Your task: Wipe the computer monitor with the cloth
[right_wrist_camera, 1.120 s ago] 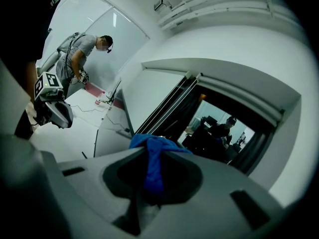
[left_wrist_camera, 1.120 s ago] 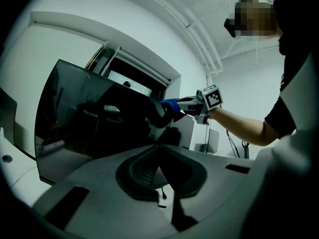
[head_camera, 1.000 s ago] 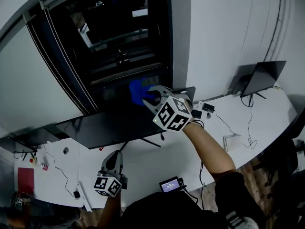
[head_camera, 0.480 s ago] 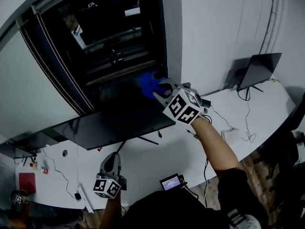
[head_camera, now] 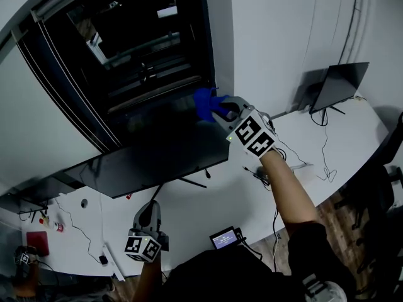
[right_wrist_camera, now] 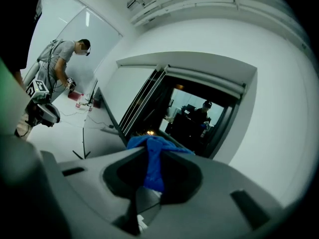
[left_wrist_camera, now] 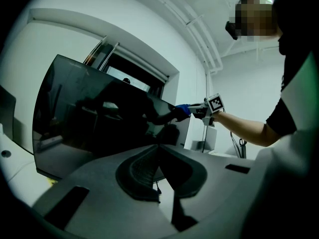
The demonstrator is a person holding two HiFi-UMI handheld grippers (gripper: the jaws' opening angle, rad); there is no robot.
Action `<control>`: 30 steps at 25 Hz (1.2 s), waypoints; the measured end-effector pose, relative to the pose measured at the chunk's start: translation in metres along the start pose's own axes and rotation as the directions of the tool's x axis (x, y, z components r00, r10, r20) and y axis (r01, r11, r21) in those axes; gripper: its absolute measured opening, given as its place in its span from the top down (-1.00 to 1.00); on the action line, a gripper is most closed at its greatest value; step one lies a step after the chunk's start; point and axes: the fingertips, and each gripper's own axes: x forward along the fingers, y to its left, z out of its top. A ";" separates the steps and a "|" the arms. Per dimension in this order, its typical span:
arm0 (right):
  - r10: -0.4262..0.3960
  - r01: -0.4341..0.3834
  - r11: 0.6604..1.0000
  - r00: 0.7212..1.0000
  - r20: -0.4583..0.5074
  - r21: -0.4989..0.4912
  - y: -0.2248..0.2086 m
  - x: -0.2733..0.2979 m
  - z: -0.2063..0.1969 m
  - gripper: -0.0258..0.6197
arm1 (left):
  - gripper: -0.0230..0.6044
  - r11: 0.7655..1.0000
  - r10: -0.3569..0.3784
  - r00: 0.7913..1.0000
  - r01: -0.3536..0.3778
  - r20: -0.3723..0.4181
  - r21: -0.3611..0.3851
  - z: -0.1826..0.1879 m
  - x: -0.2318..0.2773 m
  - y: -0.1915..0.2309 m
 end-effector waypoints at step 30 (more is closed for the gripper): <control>-0.188 0.173 0.946 0.982 0.031 0.273 -0.044 -0.031 -0.052 0.73 | 0.95 0.999 -0.052 0.997 0.052 -0.049 0.000 -0.011 0.032 -0.001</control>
